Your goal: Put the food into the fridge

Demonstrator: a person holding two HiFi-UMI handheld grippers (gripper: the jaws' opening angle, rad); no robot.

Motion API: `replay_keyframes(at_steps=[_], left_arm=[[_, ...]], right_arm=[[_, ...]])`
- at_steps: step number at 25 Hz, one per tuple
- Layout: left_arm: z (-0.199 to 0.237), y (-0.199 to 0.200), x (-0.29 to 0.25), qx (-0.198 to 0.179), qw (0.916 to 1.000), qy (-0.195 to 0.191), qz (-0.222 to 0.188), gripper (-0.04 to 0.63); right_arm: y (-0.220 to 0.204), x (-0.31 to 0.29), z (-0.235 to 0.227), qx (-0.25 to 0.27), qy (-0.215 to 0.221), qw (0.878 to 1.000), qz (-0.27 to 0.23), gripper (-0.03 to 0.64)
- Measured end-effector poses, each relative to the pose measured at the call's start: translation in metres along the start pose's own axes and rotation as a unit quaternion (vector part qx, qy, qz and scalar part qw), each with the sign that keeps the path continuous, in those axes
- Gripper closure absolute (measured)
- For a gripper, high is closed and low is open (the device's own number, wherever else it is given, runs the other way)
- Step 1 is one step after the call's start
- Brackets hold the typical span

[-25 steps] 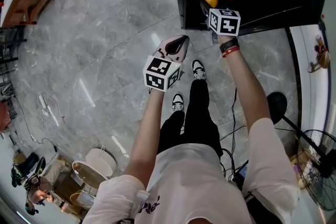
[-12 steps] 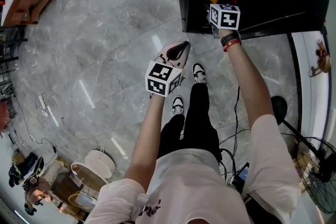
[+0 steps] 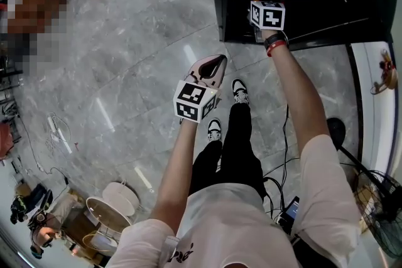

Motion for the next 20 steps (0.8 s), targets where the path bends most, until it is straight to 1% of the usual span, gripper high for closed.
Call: replay_keyframes(at_steps=[4, 9, 12, 16, 20], left_arm=[[0.001, -0.003, 0.000, 0.007, 1.0000, -0.001, -0.002, 0.577], [0.000, -0.001, 0.001, 0.012, 0.9999, 0.001, -0.007, 0.577], [0.001, -0.001, 0.002, 0.013, 0.9999, 0.002, -0.010, 0.577], [-0.001, 0.003, 0.006, 0.015, 0.9998, 0.005, -0.012, 0.577], [-0.006, 0.009, 0.009, 0.018, 0.9997, 0.003, -0.017, 0.577]], right_arm=[[0.000, -0.001, -0.004, -0.005, -0.015, 1.000, 0.007, 0.295], [0.000, -0.006, -0.001, -0.010, -0.002, 1.000, 0.014, 0.298], [0.000, -0.003, 0.001, -0.012, 0.002, 1.000, 0.012, 0.281], [-0.001, 0.005, 0.000, -0.016, -0.004, 1.000, 0.014, 0.252], [0.000, 0.020, -0.003, -0.019, -0.010, 1.000, 0.019, 0.247]])
Point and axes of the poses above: the fingertips, and each gripper's own axes: x backward along the fingers, z to its left, y out of its top, the point moved 3 cm from there along x, backward along the fingers, and after that the axes turned 14 degrees about -z, right-handed, at the moved point
